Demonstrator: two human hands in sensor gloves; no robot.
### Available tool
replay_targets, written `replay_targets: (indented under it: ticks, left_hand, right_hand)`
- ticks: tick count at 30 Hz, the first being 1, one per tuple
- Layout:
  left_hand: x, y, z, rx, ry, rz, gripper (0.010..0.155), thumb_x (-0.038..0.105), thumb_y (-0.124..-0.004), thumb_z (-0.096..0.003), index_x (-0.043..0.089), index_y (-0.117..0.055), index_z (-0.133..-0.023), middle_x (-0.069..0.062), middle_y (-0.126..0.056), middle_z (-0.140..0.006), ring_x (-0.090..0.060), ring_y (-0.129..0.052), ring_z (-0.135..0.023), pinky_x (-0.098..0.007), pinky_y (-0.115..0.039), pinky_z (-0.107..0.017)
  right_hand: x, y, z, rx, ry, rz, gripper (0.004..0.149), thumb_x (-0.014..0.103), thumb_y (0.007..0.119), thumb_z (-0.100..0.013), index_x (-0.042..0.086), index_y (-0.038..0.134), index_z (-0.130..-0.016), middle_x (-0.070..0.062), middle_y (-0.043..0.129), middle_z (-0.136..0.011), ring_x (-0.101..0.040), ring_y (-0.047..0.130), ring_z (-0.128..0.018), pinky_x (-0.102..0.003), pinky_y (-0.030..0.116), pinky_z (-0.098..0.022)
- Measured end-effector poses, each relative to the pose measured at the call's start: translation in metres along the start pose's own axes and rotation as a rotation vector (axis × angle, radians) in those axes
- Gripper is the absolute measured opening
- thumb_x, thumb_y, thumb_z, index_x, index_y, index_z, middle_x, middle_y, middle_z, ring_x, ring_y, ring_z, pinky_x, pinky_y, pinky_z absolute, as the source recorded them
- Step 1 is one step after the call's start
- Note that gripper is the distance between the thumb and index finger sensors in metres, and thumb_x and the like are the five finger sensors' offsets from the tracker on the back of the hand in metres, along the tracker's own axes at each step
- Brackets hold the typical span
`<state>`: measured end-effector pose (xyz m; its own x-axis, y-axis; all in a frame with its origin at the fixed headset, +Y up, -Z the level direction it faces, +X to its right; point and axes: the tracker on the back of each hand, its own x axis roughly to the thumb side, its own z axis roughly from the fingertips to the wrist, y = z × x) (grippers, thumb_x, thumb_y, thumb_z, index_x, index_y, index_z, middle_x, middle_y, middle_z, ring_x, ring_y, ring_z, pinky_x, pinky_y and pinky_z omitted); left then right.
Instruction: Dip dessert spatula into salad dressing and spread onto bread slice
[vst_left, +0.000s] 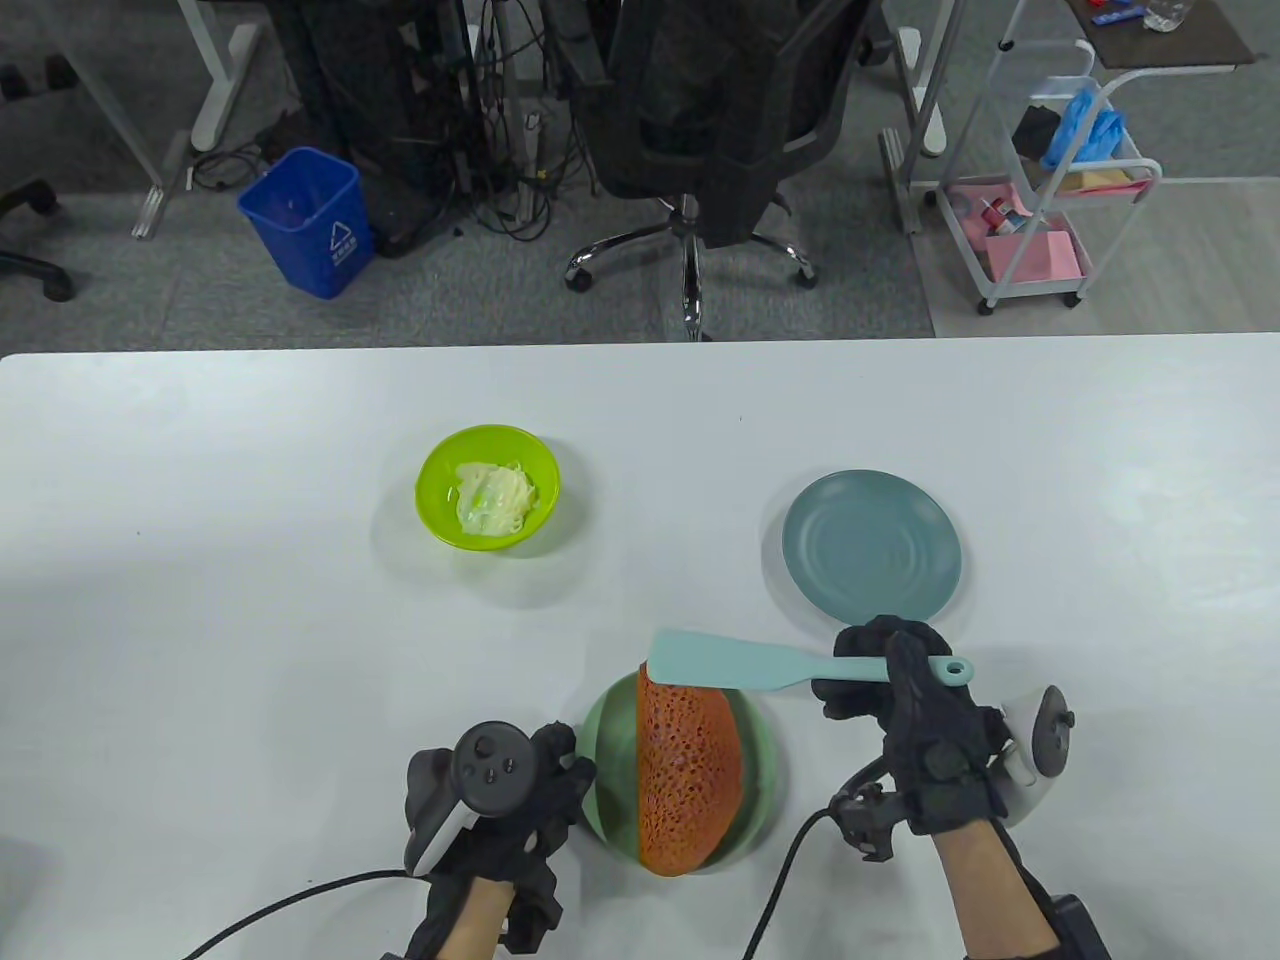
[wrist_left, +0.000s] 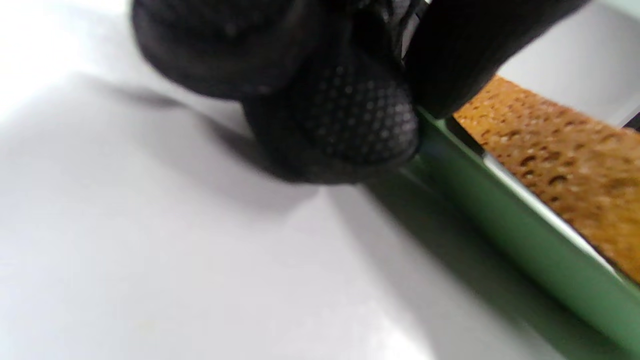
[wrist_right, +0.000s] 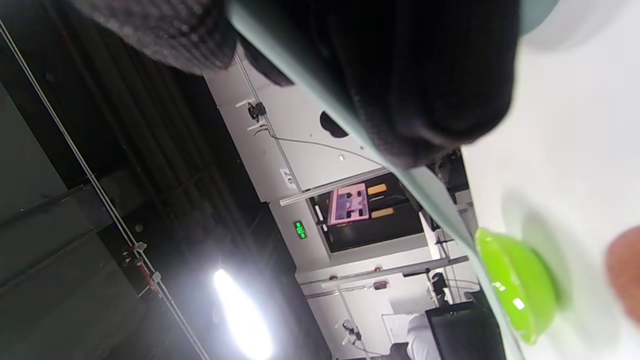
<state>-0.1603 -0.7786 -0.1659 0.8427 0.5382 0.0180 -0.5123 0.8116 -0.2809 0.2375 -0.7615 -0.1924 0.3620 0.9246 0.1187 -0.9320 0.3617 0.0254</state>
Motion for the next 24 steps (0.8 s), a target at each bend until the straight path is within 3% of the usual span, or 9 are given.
replay_targets:
  ticks: [8,24]
  left_hand:
    - [0.0,0.0,0.001,0.014,-0.001,-0.004,0.055,0.043,-0.084,-0.0598,0.006,-0.079,-0.1,0.004,-0.103,-0.06,-0.01,-0.111,-0.028,-0.025,-0.095,-0.02]
    - [0.001,-0.001,0.001,0.02,-0.011,-0.024,0.054,0.042,-0.084,-0.0596,0.006,-0.08,-0.1,0.003,-0.103,-0.059,-0.01,-0.111,-0.027,-0.026,-0.095,-0.02]
  right_hand:
    - [-0.014,0.001,-0.002,0.076,0.009,0.05,0.041,0.042,0.078,-0.062,0.014,0.071,-0.091,-0.024,0.076,-0.086,-0.047,0.1,-0.054,-0.043,0.09,-0.038]
    - [-0.025,-0.002,-0.002,0.061,0.056,0.093,0.041,0.04,0.079,-0.062,0.014,0.071,-0.091,-0.024,0.075,-0.087,-0.049,0.099,-0.057,-0.045,0.09,-0.04]
